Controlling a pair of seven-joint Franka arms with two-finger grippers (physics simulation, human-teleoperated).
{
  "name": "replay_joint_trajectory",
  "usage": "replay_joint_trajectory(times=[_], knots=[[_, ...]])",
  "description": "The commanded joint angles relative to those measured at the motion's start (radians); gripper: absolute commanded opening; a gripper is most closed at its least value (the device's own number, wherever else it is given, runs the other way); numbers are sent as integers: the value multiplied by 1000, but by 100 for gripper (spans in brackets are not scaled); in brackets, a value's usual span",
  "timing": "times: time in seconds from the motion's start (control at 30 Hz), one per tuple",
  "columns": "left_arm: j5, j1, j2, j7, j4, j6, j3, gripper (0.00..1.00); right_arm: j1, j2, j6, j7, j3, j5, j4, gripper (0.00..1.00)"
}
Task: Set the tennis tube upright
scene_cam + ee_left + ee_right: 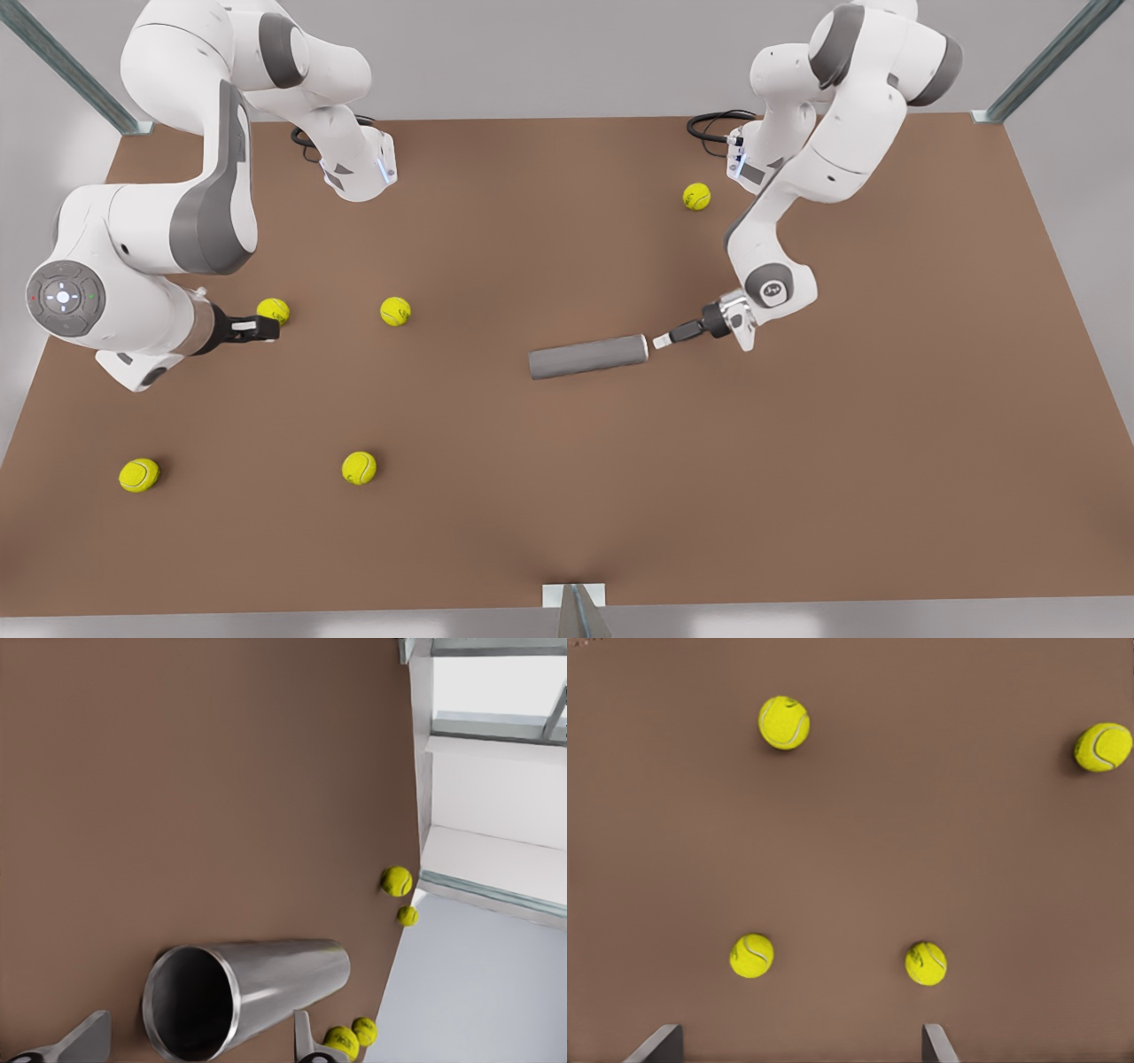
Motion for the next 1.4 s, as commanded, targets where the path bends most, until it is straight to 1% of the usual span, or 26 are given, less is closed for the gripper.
replay_joint_trajectory(times=[0.0,0.23,0.27,0.67,0.97,1.0,1.1,1.37], knots=[[-36,0,11,548,11,43,-2,100,0,-2,-11,201,1,0,0,100],[-49,3,33,539,76,40,-20,100,3,-2,-11,201,2,2,0,100],[-74,3,34,541,79,42,-42,100,3,-2,-11,203,2,2,0,100],[-77,-2,26,533,28,42,-45,100,-1,-2,-2,203,-2,0,30,100],[-77,0,33,510,38,40,-115,100,-32,-4,-13,203,-4,0,30,100],[-79,0,34,493,39,40,-135,100,-32,-4,-13,203,-4,0,30,100],[-77,-2,56,493,42,40,-135,100,-30,-2,-14,201,-4,2,30,100],[-71,-8,118,489,108,39,-137,100,-49,-4,-13,203,-1,2,30,100]])
